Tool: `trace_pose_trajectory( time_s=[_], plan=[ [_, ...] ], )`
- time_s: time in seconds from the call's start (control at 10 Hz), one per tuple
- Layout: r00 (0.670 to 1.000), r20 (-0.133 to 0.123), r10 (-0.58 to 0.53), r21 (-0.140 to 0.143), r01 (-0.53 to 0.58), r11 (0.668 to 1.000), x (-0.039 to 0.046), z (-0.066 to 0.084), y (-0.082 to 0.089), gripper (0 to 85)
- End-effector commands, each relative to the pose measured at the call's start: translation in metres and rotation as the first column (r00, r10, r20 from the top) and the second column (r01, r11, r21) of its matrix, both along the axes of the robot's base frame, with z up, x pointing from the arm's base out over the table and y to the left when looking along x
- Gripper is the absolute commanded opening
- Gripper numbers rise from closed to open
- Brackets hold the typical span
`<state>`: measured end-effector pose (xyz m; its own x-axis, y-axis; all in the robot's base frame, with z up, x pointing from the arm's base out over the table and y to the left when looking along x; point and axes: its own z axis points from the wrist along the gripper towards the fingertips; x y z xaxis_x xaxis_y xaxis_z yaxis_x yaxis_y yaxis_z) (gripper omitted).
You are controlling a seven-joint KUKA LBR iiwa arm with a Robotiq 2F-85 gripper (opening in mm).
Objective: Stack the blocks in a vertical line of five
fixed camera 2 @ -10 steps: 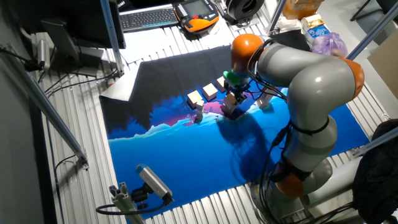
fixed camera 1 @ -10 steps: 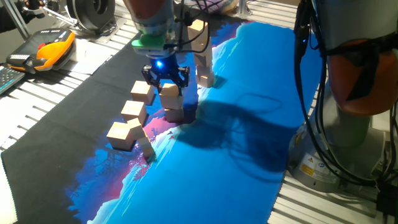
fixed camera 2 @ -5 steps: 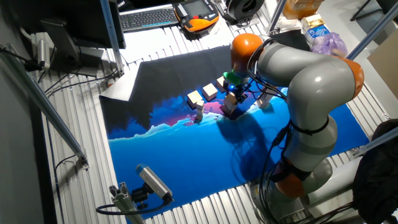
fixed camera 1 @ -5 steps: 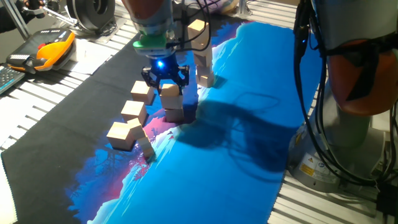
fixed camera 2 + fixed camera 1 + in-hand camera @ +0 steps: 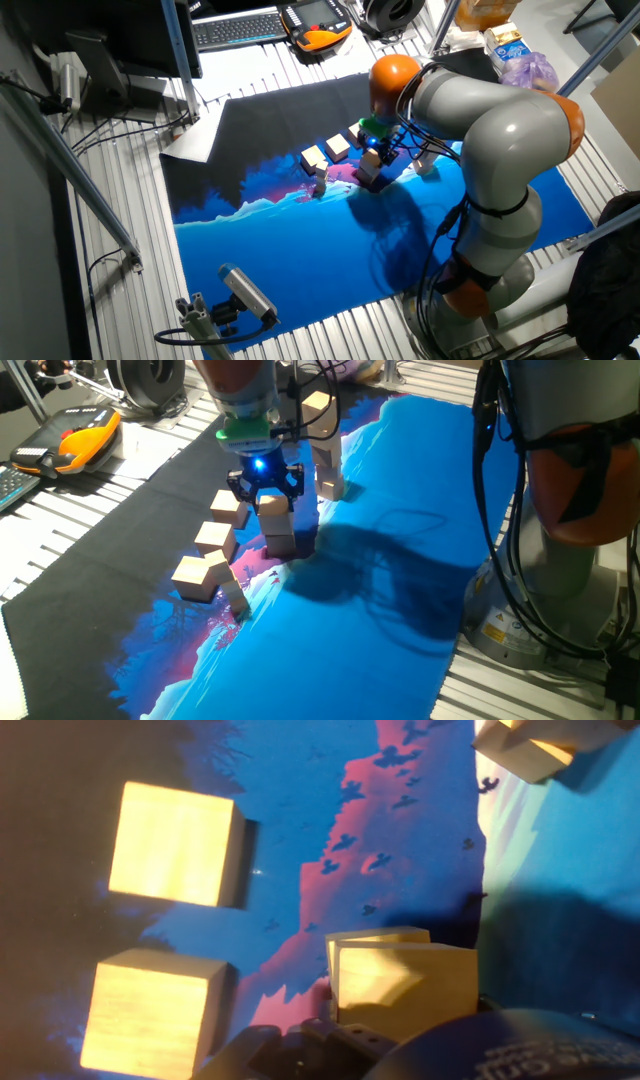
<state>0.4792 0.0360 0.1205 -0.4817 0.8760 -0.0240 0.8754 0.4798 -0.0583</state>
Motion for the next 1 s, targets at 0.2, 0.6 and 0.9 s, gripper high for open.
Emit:
trace_pose_trajectory(
  time_s=[0.2,0.6,0.9],
  plan=[
    [1.0,-0.01,0.011,0.007,-0.011,1.0,-0.0001,-0.0009,0.0003,0.0],
    [1.0,-0.022,0.019,-0.005,-0.019,1.0,0.0001,-0.0026,0.0008,34.0],
    [1.0,-0.016,0.007,-0.006,-0.007,1.0,0.0001,-0.0026,0.0008,68.0]
  ],
)
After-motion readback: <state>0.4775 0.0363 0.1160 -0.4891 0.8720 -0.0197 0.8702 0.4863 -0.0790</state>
